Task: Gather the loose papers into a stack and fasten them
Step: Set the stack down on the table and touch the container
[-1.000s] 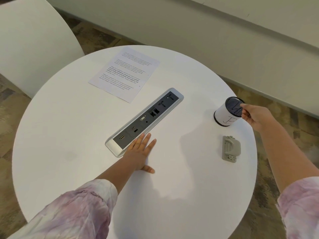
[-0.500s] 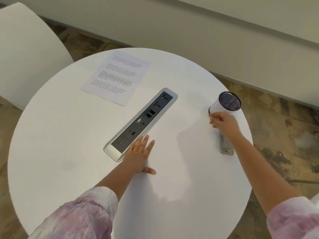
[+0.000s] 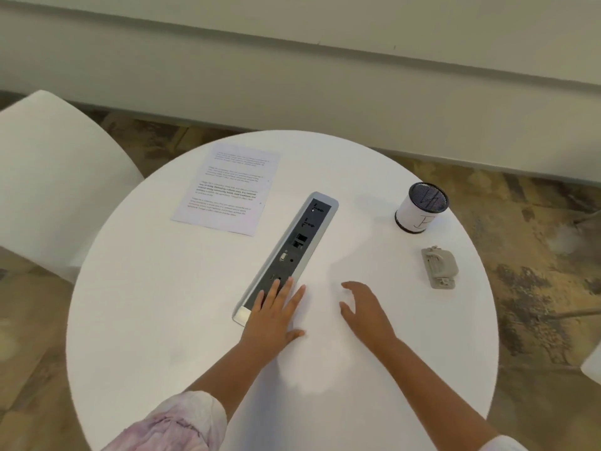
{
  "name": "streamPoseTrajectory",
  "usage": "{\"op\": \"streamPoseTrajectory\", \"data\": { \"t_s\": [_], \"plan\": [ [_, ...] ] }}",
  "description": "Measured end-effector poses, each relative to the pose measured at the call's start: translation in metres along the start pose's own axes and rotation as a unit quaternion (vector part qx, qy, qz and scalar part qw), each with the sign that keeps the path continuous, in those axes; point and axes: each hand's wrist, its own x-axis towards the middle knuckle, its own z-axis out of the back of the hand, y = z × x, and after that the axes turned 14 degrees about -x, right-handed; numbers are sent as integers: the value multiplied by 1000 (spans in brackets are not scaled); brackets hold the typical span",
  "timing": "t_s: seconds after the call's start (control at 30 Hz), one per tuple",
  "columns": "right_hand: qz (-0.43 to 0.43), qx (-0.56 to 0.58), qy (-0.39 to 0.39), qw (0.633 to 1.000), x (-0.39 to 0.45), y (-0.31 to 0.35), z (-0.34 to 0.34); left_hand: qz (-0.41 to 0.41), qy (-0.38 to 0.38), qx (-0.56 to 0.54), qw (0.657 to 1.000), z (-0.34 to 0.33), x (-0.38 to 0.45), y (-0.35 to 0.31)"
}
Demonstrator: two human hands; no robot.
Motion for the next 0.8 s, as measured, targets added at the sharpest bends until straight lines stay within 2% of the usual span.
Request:
{"op": "streamPoseTrajectory", "data": {
  "t_s": [0.13, 0.4, 0.53, 0.63, 0.8],
  "plan": [
    [-5, -27, 3, 1000, -12, 21, -13, -31, -80, 10, 996, 19, -25, 23],
    [-47, -54, -2, 997, -40, 47, -41, -5, -70, 33, 997, 35, -61, 70],
    [-66, -140, 4, 988, -54, 57, -57, 3, -61, 12, 998, 32, -76, 85],
    [-89, -159, 10, 983, -64, 66, -71, -6, -52, -6, 999, 26, -80, 95],
    [-98, -168, 19, 981, -74, 76, -84, 10, -8, 21, 1000, 23, -78, 102]
  ]
}}
